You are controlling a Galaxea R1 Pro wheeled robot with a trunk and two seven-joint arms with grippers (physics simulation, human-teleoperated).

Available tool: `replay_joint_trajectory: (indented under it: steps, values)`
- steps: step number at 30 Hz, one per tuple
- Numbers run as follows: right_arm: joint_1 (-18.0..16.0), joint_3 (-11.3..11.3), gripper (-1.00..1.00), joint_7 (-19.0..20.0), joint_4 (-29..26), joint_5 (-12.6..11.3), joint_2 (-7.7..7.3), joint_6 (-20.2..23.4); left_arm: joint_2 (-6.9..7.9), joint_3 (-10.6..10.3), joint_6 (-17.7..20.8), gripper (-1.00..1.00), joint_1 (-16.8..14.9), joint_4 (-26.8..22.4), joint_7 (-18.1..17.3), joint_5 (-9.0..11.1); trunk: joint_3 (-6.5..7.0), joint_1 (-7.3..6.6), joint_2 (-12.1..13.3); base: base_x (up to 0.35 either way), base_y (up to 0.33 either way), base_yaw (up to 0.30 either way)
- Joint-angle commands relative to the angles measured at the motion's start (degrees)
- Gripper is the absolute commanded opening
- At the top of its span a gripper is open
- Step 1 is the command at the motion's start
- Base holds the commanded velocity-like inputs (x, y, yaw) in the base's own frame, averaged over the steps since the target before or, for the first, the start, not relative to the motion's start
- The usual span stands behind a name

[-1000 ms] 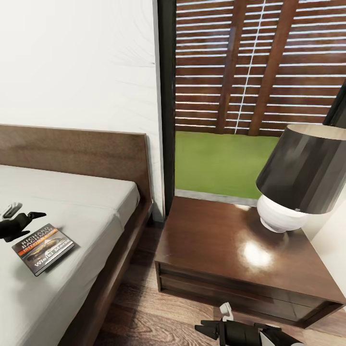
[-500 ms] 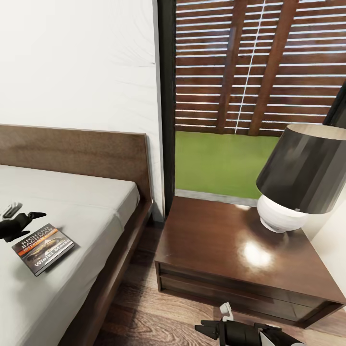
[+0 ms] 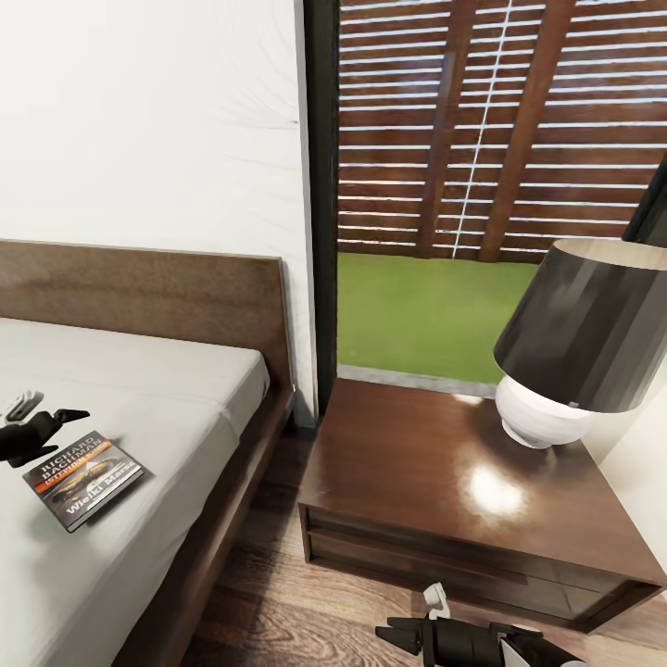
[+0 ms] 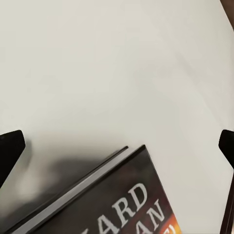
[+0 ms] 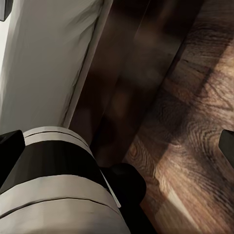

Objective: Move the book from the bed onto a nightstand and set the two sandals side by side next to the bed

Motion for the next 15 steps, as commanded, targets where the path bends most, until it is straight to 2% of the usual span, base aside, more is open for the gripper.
replay_joint_trajectory:
  steps: [1, 15]
  values:
    - [0.0, 0.5, 1.00, 0.1, 0.0, -0.5, -0.02, 0.2, 0.02, -0.3, 0.4, 1.00, 0.0, 0.0, 0.0, 0.6, -0.05, -0.01, 0.0, 0.000, 0.000, 0.000]
    - [0.0, 0.5, 1.00, 0.1, 0.0, -0.5, -0.02, 0.2, 0.02, -0.3, -0.6, 1.00, 0.0, 0.7, 0.0, 0.5, -0.05, -0.01, 0.0, 0.000, 0.000, 0.000]
